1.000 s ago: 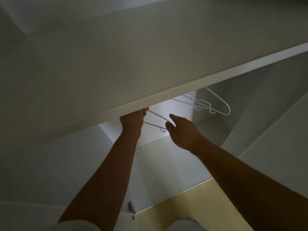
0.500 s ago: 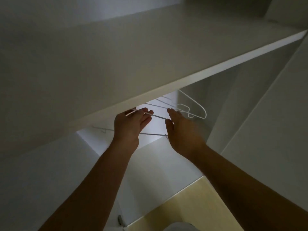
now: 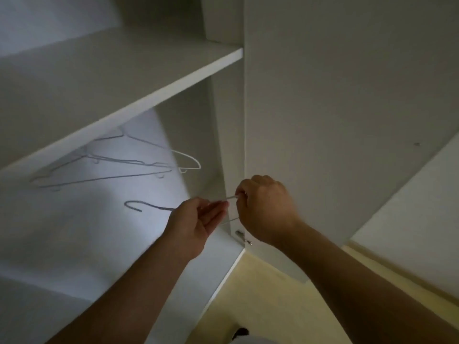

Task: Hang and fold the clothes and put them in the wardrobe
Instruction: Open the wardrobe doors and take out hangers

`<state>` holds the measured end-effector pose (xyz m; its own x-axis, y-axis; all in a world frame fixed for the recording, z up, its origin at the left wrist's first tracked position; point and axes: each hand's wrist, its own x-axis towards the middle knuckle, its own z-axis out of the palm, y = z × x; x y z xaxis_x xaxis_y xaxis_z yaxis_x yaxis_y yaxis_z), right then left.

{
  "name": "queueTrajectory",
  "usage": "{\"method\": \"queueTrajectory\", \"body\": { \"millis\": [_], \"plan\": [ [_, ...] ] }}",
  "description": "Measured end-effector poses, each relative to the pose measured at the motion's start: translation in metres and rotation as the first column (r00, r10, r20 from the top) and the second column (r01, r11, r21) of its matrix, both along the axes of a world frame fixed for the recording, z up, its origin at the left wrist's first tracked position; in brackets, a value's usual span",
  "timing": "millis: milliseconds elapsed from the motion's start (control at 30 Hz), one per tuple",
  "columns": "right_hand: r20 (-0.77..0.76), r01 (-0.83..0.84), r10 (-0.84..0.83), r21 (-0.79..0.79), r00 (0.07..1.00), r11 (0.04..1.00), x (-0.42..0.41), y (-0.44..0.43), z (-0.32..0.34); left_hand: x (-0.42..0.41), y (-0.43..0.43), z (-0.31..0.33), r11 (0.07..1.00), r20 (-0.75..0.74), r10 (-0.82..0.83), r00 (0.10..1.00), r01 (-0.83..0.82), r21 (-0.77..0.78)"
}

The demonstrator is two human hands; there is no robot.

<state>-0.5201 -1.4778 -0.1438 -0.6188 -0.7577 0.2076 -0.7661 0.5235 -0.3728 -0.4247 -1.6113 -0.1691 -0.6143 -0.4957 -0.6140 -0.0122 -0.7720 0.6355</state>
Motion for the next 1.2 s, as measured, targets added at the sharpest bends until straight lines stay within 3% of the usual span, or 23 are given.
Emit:
{"method": "queueTrajectory", "body": {
  "millis": [167,267,500,667,733,1000,1200],
  "plan": [
    [-0.113,0.150,-0.136,0.119,0.984,0.982,-0.023,0.102,0.017,-0.044,0.084,0.000,0.959,0.097,-0.282,0.954,0.283,0.008],
    [-0.125,0.252,-0.237,0.127,0.963,0.959,-0.027,0.153,0.028,-0.064,0.131,-0.006,0.907,0.207,-0.390,0.897,0.413,-0.079],
    [-0.212,0.564,-0.530,0.161,0.821,0.810,-0.029,0.325,0.044,-0.117,0.300,-0.023,0.635,0.347,-0.680,0.646,0.755,-0.160],
    [-0.235,0.776,-0.741,0.152,0.630,0.612,-0.006,0.451,0.042,-0.142,0.431,-0.035,0.391,0.387,-0.813,0.435,0.900,-0.192],
    [-0.234,0.821,-0.787,0.143,0.571,0.553,0.002,0.481,0.040,-0.149,0.461,-0.042,0.350,0.385,-0.834,0.395,0.918,-0.186],
    [-0.185,0.982,-0.971,0.141,0.151,0.126,0.075,0.661,0.021,-0.154,0.669,-0.074,-0.040,0.419,-0.905,0.075,0.965,-0.258],
    [-0.174,0.978,-0.981,0.168,-0.090,-0.119,0.123,0.783,0.004,-0.148,0.833,-0.102,-0.168,0.373,-0.925,-0.073,0.959,-0.228]
  ]
}}
